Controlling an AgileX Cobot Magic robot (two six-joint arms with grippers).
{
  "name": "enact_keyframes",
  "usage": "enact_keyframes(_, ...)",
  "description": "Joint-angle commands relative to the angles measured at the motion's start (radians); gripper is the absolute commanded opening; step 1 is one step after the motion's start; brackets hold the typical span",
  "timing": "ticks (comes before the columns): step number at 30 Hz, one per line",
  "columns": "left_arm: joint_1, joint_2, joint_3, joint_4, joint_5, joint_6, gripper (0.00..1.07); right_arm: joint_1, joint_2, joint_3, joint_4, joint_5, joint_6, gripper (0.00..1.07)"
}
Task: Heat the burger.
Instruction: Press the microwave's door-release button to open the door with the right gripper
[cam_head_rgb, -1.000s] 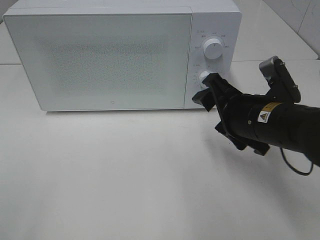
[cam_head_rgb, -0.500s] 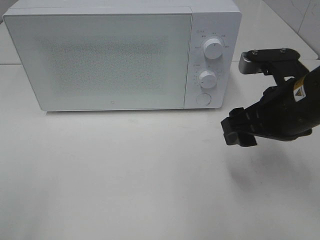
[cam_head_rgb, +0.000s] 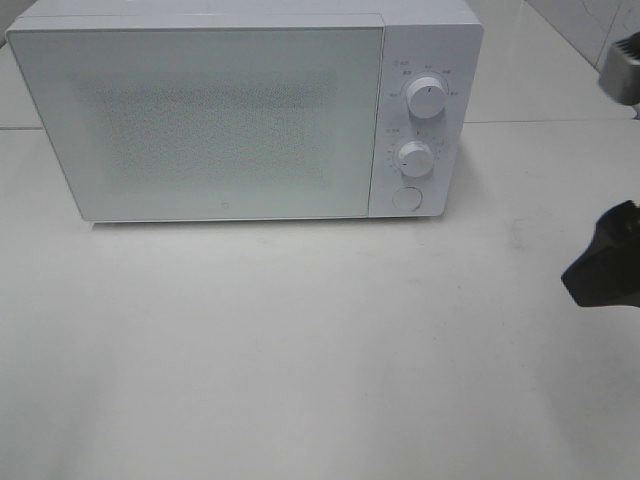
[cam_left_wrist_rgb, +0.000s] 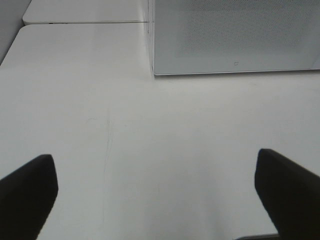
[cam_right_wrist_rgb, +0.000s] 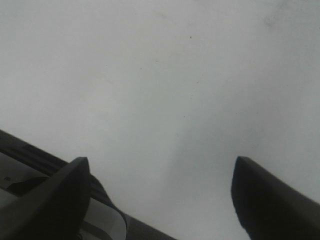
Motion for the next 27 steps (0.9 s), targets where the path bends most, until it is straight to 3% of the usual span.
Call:
enact_keyframes(1,0.002,-0.021,0.004,-0.007,-0.013,-0.001,1.00,-0.003,-0.142,-0.003,0.039,0.086,-0.051,0.76)
enact_keyframes(12,0.002,-0.021,0.004,-0.007,-0.013,-0.001,1.00,-0.009,-0.510,0.114,0.032,0.120,-0.043,0.76)
enact_keyframes(17,0.002,-0.021,0.004,-0.007,-0.013,-0.001,1.00,-0.067,-0.631,0.160,0.030,0.116,-0.030,0.76)
enact_keyframes(19,0.002,-0.021,0.004,-0.007,-0.013,-0.001,1.00,-0.137,-0.717,0.195,0.031,0.117,-0.030,0.76)
enact_keyframes(27,0.002,-0.021,0.004,-0.007,-0.013,-0.001,1.00,-0.206,-0.828,0.256,0.033,0.135,-0.015,0.76)
